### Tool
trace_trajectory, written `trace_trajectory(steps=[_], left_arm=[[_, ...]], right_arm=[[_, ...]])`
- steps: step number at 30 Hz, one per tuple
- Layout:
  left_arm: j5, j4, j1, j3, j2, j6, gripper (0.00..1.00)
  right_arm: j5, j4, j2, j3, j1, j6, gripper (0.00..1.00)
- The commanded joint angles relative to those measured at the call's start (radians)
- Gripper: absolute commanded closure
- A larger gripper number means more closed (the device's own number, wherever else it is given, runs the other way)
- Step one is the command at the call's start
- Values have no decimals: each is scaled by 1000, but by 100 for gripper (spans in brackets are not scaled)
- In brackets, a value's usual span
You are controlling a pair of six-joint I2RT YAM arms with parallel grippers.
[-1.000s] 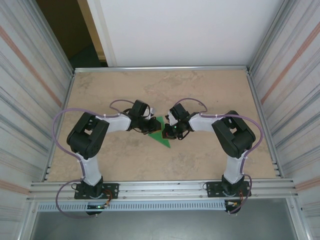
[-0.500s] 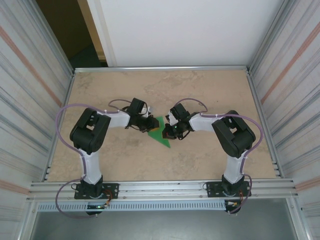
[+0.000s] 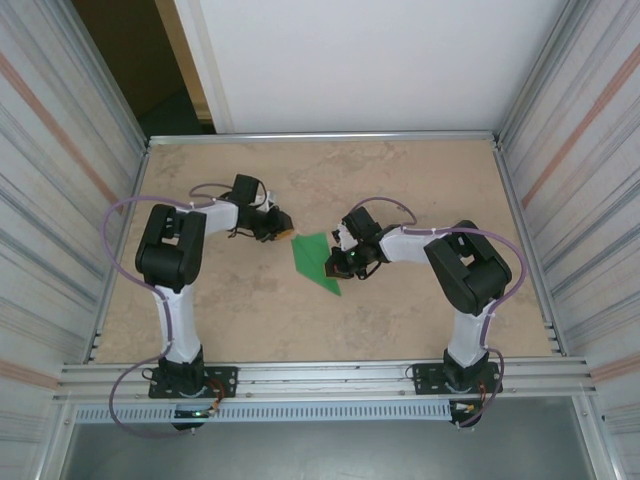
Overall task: Fold a paper plane with a square sheet of paper (pick it up from the middle)
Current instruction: Fourth fold the wing at the center of the table.
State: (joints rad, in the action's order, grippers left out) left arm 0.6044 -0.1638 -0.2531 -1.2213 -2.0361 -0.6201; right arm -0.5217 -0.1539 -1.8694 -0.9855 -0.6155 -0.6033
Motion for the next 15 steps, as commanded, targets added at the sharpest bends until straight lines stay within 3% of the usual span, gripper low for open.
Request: trace_trajectory(steps=[1, 5, 11, 15], left_arm=[[-60, -58, 14, -17, 50, 29, 78], [-59, -21, 6, 28, 163, -27, 74], [-85, 89, -4, 222, 381, -138, 57], [-89, 124, -3, 348, 508, -175, 44]], right_arm=[[56, -86, 8, 31, 7, -56, 93], [51, 30, 117, 6, 7, -141, 80], [163, 58, 254, 47, 38, -149, 53], [163, 58, 250, 54, 76, -112, 51]])
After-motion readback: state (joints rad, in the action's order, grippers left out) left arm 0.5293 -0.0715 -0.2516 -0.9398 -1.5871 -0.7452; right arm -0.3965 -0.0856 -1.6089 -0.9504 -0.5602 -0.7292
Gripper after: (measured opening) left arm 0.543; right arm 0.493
